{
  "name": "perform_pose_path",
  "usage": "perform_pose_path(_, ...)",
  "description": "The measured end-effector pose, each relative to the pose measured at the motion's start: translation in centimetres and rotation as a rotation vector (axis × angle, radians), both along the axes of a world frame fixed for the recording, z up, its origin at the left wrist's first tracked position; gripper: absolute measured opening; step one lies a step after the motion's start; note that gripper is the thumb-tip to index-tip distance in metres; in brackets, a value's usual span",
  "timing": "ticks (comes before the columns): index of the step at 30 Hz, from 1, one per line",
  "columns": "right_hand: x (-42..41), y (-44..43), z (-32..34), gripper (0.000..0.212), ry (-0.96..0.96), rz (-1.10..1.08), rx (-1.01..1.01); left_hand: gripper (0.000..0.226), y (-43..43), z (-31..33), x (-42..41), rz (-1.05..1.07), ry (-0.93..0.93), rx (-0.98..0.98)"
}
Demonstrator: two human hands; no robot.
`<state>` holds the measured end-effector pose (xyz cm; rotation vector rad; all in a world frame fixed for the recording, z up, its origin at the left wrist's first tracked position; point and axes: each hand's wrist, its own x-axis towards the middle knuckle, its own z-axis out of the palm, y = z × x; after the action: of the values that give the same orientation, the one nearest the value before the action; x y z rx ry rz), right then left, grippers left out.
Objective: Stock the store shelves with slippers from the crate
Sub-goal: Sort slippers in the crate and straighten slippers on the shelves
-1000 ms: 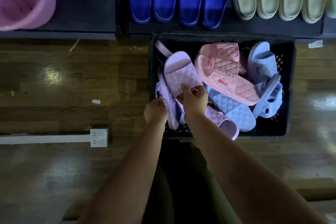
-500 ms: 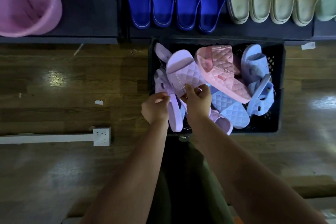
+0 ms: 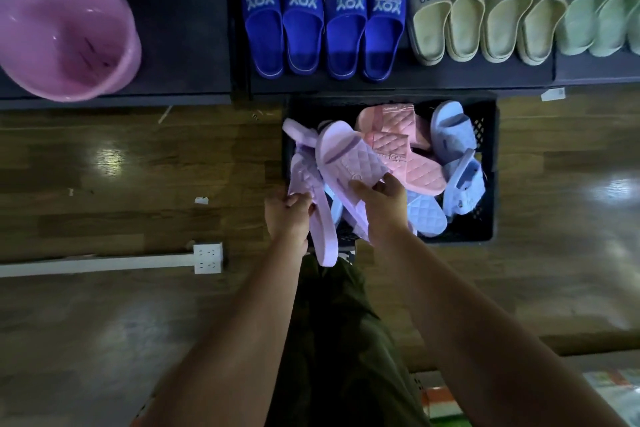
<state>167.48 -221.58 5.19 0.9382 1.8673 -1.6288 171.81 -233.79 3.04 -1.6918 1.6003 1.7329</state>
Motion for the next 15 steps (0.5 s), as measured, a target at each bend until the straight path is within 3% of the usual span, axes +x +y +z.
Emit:
perform_pose_path(7, -1.1, -0.2, -0.3, 0.02, -0.027, -0.039, 0.074, 0.008, 0.2, -0.1, -0.4, -0.119, 0.022, 0.039)
perform_pose_path(15, -0.4, 0.1, -3.3, 0.035, -0.186, -0.08, 0.314, 0.038, -1.2, -1.6, 0.1, -0.042, -0.062, -0.045)
